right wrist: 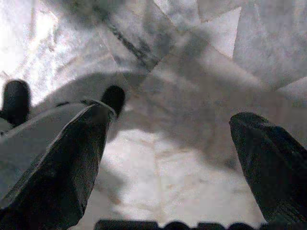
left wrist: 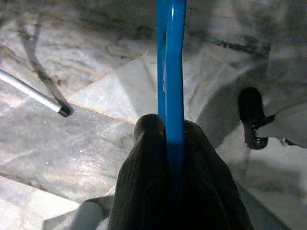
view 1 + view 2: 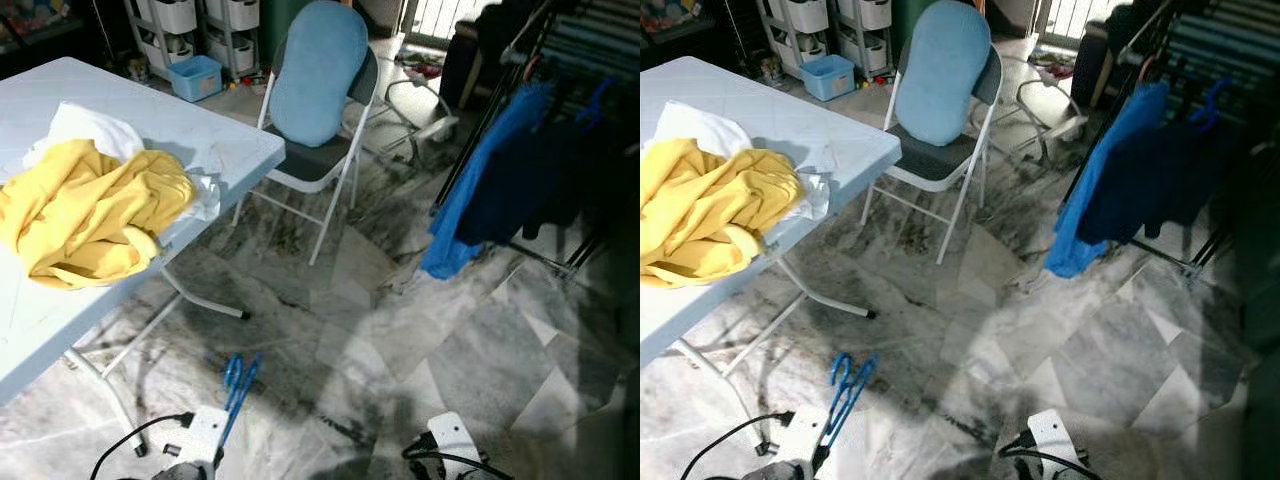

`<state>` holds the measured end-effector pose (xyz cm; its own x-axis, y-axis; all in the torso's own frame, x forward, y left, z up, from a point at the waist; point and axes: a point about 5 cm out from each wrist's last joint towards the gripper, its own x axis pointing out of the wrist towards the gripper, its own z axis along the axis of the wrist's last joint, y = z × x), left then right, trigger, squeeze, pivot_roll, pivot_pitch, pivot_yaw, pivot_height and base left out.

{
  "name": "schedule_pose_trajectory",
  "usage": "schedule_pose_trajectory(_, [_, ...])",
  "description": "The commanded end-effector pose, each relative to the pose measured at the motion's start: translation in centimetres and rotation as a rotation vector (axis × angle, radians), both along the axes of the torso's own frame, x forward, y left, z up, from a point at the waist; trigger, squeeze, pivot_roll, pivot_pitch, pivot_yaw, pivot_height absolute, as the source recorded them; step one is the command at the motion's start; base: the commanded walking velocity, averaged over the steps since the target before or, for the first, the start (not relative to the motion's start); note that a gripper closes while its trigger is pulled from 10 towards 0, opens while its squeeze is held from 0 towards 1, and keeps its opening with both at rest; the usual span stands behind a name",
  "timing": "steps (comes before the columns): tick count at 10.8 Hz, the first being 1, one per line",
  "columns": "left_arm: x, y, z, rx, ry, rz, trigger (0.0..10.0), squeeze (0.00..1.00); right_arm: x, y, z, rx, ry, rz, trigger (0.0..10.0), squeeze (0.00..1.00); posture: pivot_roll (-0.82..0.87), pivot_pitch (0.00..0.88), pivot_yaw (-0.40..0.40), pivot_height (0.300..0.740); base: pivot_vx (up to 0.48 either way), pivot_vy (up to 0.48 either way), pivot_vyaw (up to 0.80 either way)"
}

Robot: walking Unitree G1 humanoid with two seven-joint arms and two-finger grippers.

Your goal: Hang hanger

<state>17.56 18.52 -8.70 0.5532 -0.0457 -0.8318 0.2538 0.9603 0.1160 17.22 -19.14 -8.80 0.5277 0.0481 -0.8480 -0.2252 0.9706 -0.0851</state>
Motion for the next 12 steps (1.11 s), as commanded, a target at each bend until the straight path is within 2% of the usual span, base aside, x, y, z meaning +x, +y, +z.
schedule_pose_trajectory(1, [0.4,-0.1,0.2,0.027,-0.009,-0.028,10.0,0.0,0.4,0.4,0.1,0.04,-0.014,-0.08,10.0,0.0,0.04,0.081,-0.041,0.74,0.0,0.0,0.0])
schedule_pose_trajectory(2, [0.9,-0.2,0.4,0.022,-0.02,-0.028,10.0,0.0,0.8,1.0,0.2,0.072,-0.026,-0.12,10.0,0.0,0.03,0.078,-0.028,0.74,0.0,0.0,0.0])
schedule_pose_trajectory(4, [1.8,-0.5,0.8,-0.011,-0.034,-0.011,10.0,0.0,1.0,1.8,0.2,0.077,-0.025,-0.103,10.0,0.0,0.01,0.068,-0.008,0.74,0.0,0.0,0.0])
schedule_pose_trajectory(5, [2.2,-0.6,1.0,-0.048,-0.043,0.041,10.0,0.0,0.8,1.6,0.1,0.071,-0.019,-0.128,10.0,0.0,-0.01,0.066,-0.006,0.74,0.0,-0.247,0.0])
schedule_pose_trajectory(6, [2.4,-0.8,1.0,-0.052,-0.046,0.04,10.0,0.0,0.3,1.1,-0.1,0.054,-0.004,-0.143,10.0,0.0,-0.01,0.069,-0.009,0.74,0.0,-0.247,-0.74])
schedule_pose_trajectory(8, [2.2,-1.2,0.9,-0.054,-0.037,0.025,10.0,0.0,-0.8,0.1,-0.4,0.006,0.028,-0.124,10.0,0.0,0.0,0.078,-0.015,0.74,0.0,-0.126,0.0])
schedule_pose_trajectory(9, [2.0,-1.3,0.8,-0.051,-0.028,0.014,10.0,0.0,-1.0,-0.3,-0.5,0.002,0.029,-0.13,10.0,0.0,-0.01,0.079,-0.016,0.74,0.0,0.0,-0.8])
schedule_pose_trajectory(11, [2.0,-1.9,0.7,-0.047,-0.02,-0.003,10.0,0.0,-0.7,0.7,-0.5,0.029,0.013,-0.12,10.0,0.0,-0.02,0.08,-0.018,0.74,0.0,-0.15,0.0])
schedule_pose_trajectory(12, [2.1,-2.4,0.7,-0.047,-0.024,-0.016,10.0,0.0,-0.5,1.0,-0.4,0.038,0.006,-0.106,10.0,0.0,-0.02,0.081,-0.02,0.74,0.0,-0.304,-0.8])
